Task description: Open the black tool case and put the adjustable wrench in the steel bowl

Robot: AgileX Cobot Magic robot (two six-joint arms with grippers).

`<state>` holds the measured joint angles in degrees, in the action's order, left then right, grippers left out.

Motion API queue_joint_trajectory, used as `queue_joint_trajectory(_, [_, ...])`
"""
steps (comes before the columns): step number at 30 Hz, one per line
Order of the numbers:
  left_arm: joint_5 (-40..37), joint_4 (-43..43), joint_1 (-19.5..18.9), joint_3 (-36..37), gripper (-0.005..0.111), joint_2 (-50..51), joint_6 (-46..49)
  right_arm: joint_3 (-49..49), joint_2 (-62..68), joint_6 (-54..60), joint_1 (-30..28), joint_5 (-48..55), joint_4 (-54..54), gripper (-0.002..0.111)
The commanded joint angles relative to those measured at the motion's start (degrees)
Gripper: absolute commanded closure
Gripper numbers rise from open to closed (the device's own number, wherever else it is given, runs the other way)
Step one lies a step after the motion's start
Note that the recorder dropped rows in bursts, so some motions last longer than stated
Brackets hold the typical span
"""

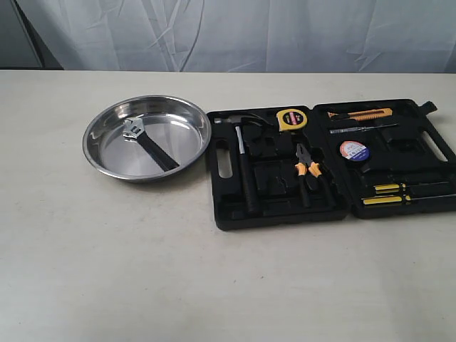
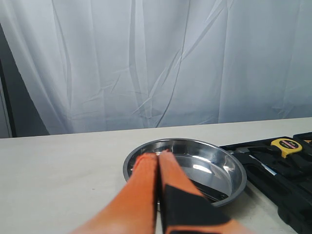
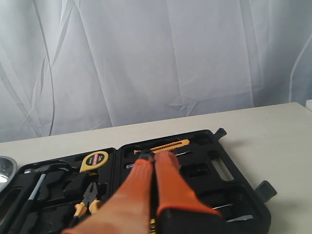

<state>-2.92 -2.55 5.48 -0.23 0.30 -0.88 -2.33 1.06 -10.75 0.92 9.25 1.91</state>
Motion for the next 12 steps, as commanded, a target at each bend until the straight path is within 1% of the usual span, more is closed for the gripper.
queue_joint_trajectory(1, [0.0, 0.3, 0.4, 0.2, 0.107, -0.3, 0.0, 0.3, -0.4, 0.4, -0.3, -0.3, 0.3, 0.109])
queue_joint_trajectory(9, [0.0, 0.3, 0.4, 0.2, 0.107, -0.3, 0.0, 0.3, -0.4, 0.4, -0.3, -0.3, 0.3, 0.109])
queue_joint_trajectory(12, [0.0, 0.3, 0.4, 0.2, 0.107, -0.3, 0.0, 0.3, -0.4, 0.4, -0.3, 0.6, 1.9, 0.109])
